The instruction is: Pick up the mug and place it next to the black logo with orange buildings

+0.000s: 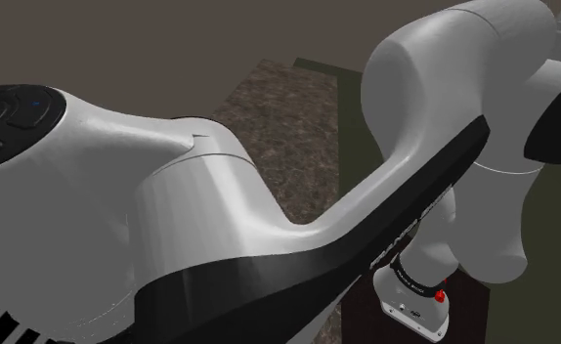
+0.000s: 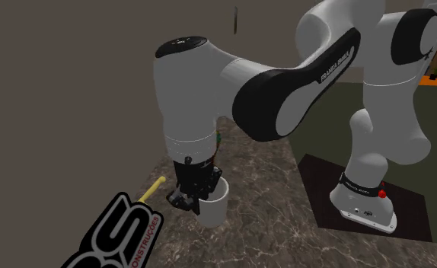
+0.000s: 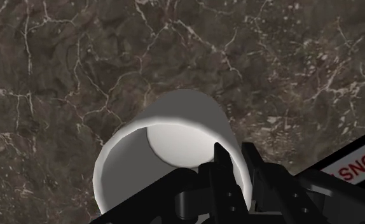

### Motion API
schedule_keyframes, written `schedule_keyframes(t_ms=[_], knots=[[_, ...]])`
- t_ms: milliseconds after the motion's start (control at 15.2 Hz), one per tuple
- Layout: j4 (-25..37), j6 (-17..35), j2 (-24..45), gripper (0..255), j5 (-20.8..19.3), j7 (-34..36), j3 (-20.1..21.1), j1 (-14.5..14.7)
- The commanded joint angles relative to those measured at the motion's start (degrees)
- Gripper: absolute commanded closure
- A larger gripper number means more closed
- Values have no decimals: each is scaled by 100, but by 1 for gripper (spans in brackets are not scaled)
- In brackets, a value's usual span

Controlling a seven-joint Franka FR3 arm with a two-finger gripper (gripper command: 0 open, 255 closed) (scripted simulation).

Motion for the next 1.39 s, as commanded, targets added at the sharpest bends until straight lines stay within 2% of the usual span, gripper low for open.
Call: schedule_keyframes(t_ms=[0,792,1320], knots=[[-107,141,36,255,-27,19,-12,-3],[-617,920,352,255,-242,189,-107,30],[-633,951,368,255,-253,197,-112,33]])
